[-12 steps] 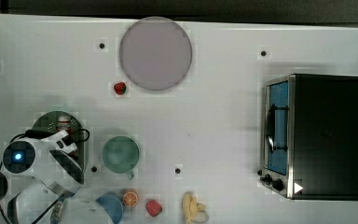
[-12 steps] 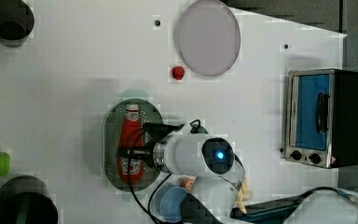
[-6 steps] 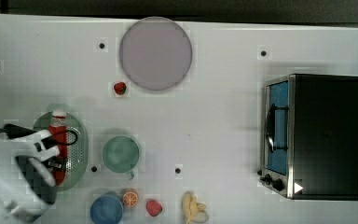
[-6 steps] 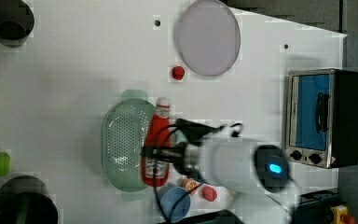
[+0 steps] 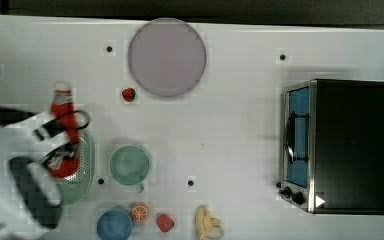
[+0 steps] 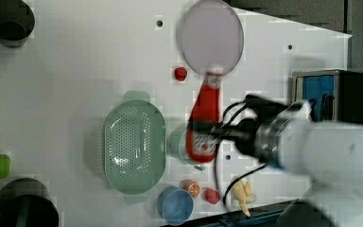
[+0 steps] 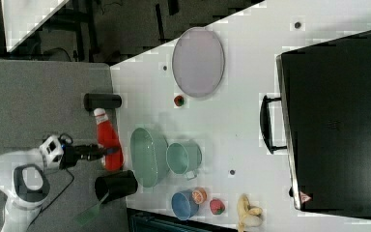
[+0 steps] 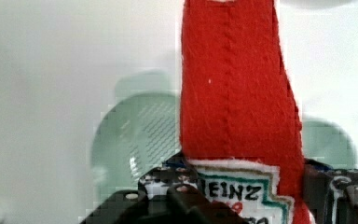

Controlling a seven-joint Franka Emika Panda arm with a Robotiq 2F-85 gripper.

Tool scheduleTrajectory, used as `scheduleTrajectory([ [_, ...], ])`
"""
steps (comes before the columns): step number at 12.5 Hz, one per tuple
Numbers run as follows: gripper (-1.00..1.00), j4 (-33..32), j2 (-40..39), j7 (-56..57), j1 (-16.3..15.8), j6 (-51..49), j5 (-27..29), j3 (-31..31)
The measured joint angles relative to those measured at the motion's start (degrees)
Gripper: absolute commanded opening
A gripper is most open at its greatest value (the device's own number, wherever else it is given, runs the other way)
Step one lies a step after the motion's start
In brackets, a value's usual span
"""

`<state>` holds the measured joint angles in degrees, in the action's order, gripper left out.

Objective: Pick ketchup from strainer and place it on the table

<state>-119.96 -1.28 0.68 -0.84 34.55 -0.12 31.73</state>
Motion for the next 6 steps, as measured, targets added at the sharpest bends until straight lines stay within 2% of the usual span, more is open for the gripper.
scheduleTrajectory([
  [3,0.25,-1.34,-0.88,8.25,2.07,-0.76,0.11,-9.57],
  [6,0.25,-2.46,-3.5,15.06,6.55,-0.7,-0.07,-19.32],
])
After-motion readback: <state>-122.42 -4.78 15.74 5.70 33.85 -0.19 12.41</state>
